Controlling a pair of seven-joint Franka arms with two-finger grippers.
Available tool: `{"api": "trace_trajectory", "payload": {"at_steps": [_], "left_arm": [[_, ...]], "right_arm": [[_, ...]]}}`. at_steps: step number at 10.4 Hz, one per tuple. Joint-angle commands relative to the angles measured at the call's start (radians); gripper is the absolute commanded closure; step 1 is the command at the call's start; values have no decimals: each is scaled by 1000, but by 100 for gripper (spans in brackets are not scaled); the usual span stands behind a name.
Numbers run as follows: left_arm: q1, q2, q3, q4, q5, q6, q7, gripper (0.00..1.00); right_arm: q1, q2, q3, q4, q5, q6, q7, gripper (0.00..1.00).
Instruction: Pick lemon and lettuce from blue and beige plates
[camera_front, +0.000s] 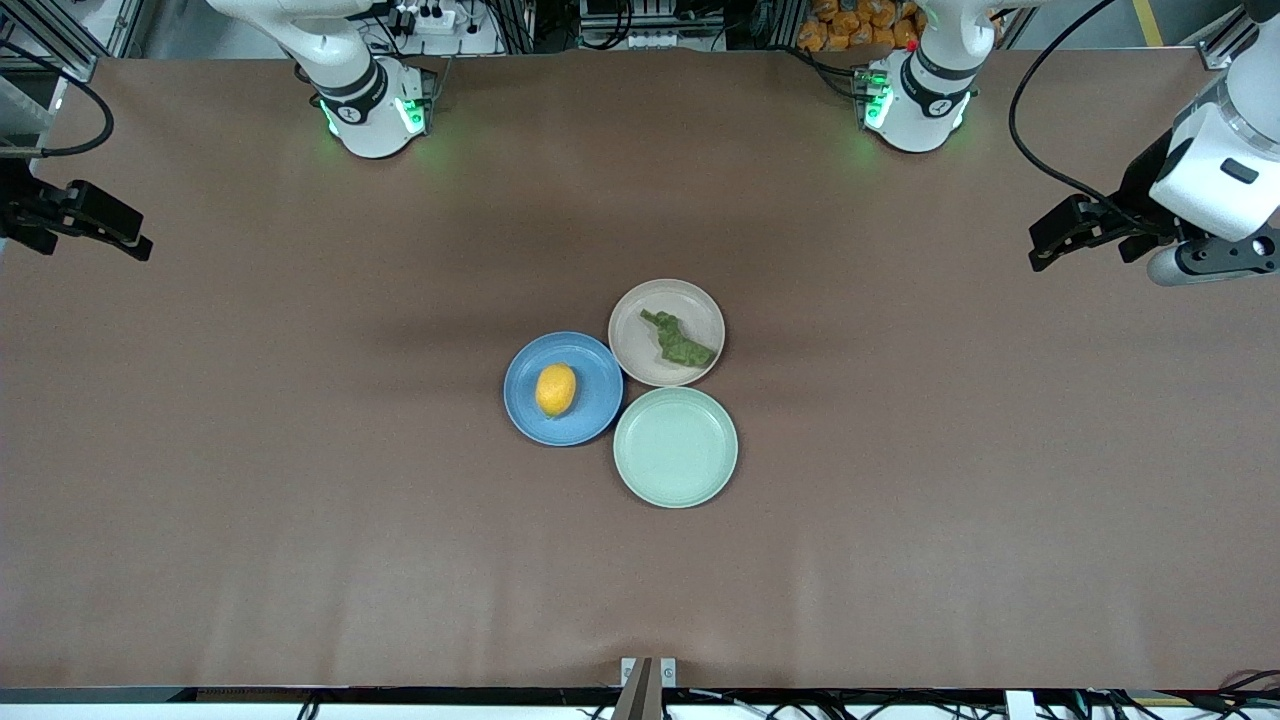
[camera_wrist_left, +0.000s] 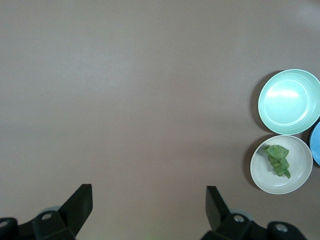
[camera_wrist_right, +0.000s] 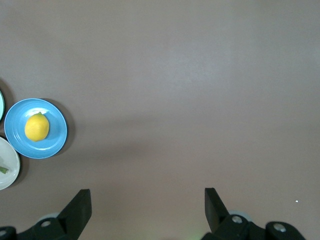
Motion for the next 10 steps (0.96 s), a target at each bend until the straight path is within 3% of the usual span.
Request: {"api": "trace_trajectory", "payload": {"at_steps": [1, 6, 8, 10], "left_arm": [[8, -10, -12, 2, -16, -16, 29, 0], [6, 6, -24, -7, -28, -16, 19, 0], [-5, 31, -73, -61, -38, -12, 8, 0], [-9, 42, -158, -174, -62, 86, -118, 0]], "right_arm": [[-2, -2, 2, 0, -9, -5, -7, 0], [-4, 42, 4, -3, -11, -4, -19, 0], [-1, 67, 4, -9, -11, -7, -16, 0], [3, 88, 5, -11, -9, -7, -17, 0]]}}
